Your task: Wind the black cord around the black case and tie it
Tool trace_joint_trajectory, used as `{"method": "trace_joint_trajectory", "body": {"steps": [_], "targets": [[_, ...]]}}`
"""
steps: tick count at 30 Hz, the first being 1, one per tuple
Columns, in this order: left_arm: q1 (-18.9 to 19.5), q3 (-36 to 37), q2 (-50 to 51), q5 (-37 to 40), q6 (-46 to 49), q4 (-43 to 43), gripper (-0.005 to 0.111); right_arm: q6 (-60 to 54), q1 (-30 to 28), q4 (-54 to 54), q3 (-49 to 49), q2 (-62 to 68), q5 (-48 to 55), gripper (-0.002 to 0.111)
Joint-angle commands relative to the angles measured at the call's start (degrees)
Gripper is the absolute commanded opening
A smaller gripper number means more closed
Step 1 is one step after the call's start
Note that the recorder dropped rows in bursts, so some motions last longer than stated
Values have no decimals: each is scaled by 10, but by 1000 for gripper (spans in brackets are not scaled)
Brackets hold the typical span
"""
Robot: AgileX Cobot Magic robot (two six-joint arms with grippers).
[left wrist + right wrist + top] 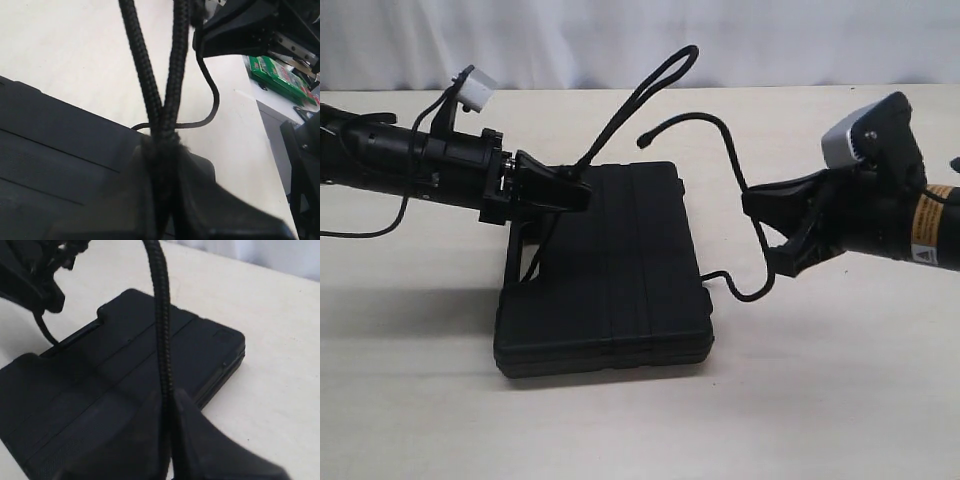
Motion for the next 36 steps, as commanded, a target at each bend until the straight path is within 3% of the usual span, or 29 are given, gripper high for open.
{"method": "trace_joint_trajectory", "body": {"steps": [1, 13, 23, 36], "targets": [[0, -3, -2, 10, -10, -9, 0, 12, -25, -54, 0, 24, -59, 4], [0, -3, -2, 10, -36, 19, 0, -6, -25, -47, -80, 83, -114, 4], [0, -3, -2, 10, -33, 14, 0, -25, -25, -92, -85, 95, 0, 4], [-13, -3, -2, 10, -29, 42, 0, -27, -24, -44, -125, 95, -82, 4]]}}
